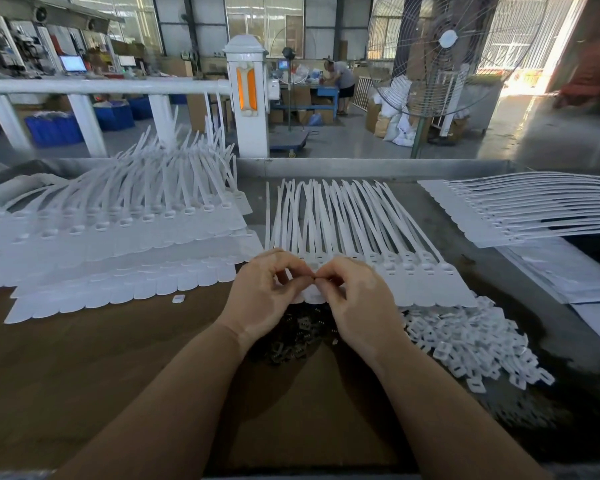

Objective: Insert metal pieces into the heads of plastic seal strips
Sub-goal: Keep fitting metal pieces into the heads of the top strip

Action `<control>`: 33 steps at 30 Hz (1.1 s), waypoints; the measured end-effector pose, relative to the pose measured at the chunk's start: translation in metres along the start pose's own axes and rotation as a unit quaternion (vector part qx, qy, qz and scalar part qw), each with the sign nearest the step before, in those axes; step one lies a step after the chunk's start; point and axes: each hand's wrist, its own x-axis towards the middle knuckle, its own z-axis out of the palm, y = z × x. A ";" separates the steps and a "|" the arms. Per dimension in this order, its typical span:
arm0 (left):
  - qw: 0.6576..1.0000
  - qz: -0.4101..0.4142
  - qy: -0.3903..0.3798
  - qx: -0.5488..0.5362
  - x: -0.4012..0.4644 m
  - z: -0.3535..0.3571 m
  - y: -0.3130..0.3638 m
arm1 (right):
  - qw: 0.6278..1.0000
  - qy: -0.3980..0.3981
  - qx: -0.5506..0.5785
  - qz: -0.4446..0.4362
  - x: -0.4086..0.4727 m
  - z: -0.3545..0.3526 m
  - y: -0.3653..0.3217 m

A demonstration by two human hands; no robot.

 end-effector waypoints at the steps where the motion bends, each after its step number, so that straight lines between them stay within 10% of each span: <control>1: 1.000 -0.010 0.005 -0.006 0.000 0.000 -0.001 | 1.000 0.003 -0.001 0.001 0.000 0.000 0.000; 33: 0.961 -0.185 0.174 -0.109 0.008 -0.006 -0.023 | 0.996 -0.048 -0.069 0.008 -0.002 0.000 0.002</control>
